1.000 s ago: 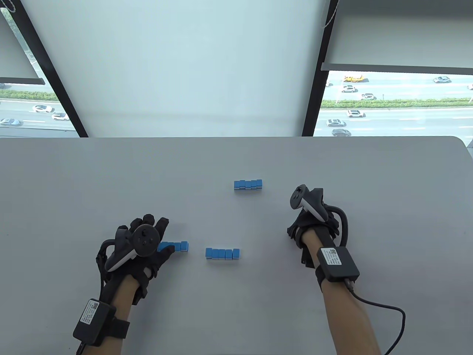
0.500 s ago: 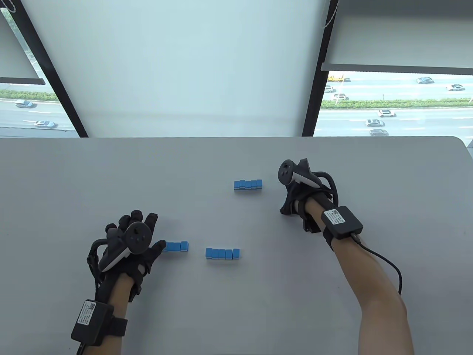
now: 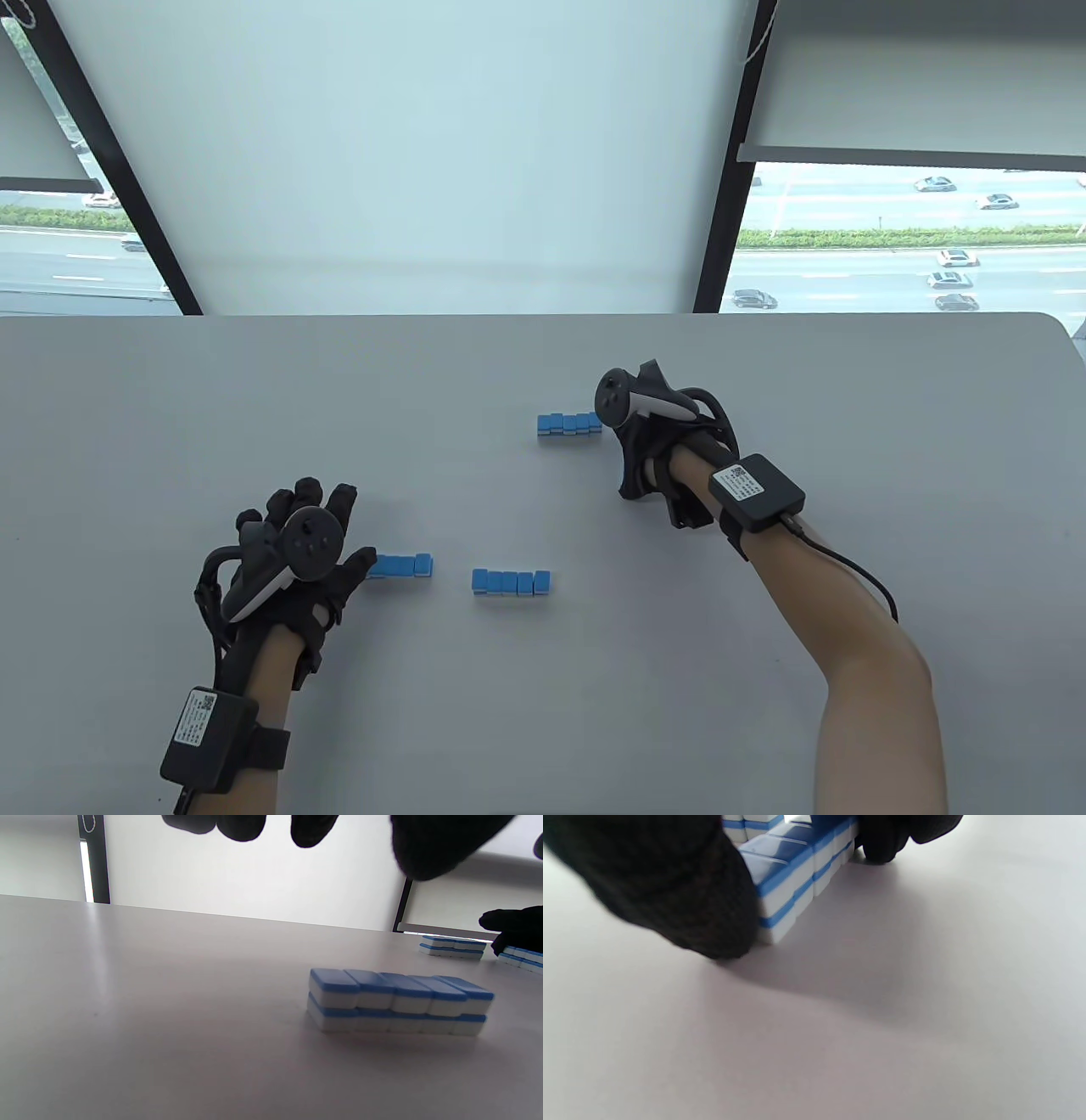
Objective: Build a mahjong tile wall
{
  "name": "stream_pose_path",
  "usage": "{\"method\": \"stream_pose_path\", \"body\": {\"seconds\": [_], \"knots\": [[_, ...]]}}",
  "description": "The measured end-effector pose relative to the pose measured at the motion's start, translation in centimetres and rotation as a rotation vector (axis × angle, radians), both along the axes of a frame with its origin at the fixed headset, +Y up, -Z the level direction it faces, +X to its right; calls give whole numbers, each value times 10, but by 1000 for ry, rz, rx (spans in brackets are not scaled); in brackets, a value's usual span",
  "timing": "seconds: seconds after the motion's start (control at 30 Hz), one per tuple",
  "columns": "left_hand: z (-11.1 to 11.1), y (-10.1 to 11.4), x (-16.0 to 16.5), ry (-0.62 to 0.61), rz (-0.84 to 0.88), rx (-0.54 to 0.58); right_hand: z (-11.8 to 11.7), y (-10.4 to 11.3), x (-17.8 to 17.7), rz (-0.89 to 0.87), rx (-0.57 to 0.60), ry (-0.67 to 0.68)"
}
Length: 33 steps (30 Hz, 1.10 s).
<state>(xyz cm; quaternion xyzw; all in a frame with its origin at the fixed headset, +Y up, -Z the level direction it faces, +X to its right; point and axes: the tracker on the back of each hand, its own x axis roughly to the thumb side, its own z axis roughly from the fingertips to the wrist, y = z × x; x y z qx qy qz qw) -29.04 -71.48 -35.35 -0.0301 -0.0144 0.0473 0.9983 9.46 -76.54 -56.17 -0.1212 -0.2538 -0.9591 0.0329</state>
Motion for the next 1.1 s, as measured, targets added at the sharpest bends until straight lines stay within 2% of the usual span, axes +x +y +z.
{"method": "stream_pose_path", "body": {"seconds": [0.67, 1.1], "knots": [[0, -3, 2, -7, -7, -14, 1, 2, -18, -25, -33, -28], [-1, -3, 3, -5, -12, -16, 5, 9, -14, -46, -44, -27]]}}
